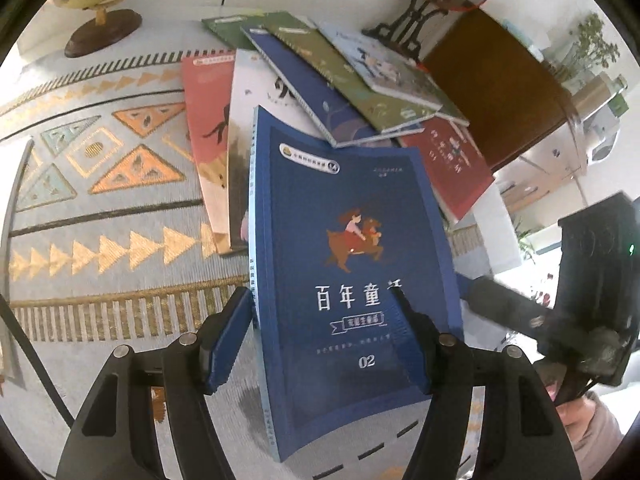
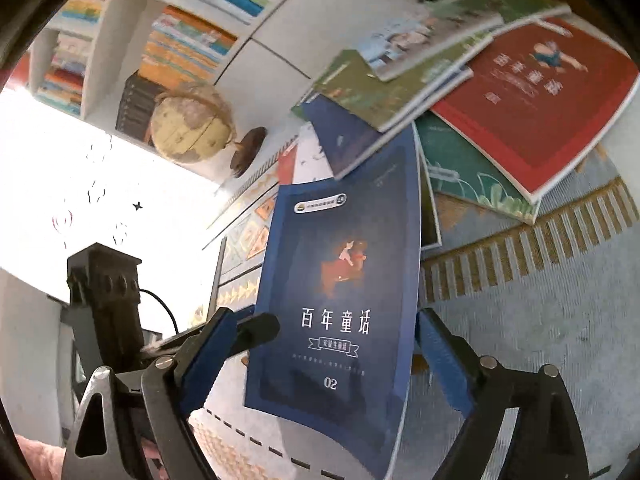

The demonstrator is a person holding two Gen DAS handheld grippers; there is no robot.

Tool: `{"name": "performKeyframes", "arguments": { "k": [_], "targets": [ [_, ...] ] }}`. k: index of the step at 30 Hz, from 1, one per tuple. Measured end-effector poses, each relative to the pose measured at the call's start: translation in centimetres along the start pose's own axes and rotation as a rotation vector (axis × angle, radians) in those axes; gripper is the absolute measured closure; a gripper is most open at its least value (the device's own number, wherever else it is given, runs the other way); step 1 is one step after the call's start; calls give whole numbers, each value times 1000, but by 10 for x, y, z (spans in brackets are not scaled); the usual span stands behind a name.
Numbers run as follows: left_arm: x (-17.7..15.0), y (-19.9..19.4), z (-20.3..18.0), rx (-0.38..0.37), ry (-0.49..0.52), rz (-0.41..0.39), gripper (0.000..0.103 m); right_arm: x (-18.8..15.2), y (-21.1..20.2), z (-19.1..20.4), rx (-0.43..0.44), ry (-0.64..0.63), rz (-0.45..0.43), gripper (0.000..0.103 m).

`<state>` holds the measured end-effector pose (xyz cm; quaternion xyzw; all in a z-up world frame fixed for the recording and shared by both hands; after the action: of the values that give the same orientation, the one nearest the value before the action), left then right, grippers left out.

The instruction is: Organize books

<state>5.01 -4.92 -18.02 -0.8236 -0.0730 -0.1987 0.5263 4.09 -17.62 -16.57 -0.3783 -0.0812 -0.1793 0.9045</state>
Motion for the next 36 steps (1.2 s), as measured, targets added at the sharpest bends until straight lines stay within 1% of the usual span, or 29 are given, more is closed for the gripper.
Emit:
{"name": "performKeyframes", "arguments": {
  "k": [1, 2, 3, 4, 5, 6, 8, 10, 14, 18, 21, 29, 36],
  "targets": [
    [1, -3, 1, -9, -8, -8, 39, -1, 0, 0, -26, -17, -1, 29],
    [1, -5, 2, -14, -13, -13, 39, -3, 3, 1, -45, -23, 1, 43],
    [2, -7, 3, -14, -19, -21, 39, -5, 5, -4, -76, -24, 8, 52],
    [2, -8, 4, -8, -20, -27, 40, -6, 6, -7, -89, -20, 14, 55],
    [3, -11, 7, 6, -19, -36, 44, -7, 8, -9, -90, -13, 20, 62],
    [4, -11, 7, 8, -19, -39, 45, -9, 9, -11, -88, -5, 25, 67],
    [3, -13, 10, 1, -27, -40, 45, -13, 8, -11, -77, -2, 30, 68],
    [3, -12, 11, 16, -22, -35, 45, -16, 5, -7, -71, -23, 24, 68],
    [3, -17, 13, 19, -24, -45, 45, -17, 1, 7, -72, -77, 14, 77],
    [8, -29, 15, 23, -10, -69, 45, -14, -3, 25, -69, -123, -12, 84],
    [12, -39, 17, 19, -1, -84, 45, -10, -7, 39, -68, -152, -36, 86],
    [18, -64, 32, 12, -13, -122, 45, 0, -12, 84, -95, -259, -90, 87],
    [21, -87, 57, 26, -37, -152, 45, 1, 1, 119, -99, -326, -92, 87]
  ]
}}
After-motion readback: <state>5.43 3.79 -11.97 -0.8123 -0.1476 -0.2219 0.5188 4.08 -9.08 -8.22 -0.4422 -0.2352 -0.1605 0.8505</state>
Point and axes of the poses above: each gripper's, at about its wrist camera, not at the fingertips, and y roughly the way its jaws point, z to its left, x to its top, the point moved 10 cm from there along y, roughly the way its jaws point, and after that the axes turned 5 degrees about y, right-handed, at the moved point
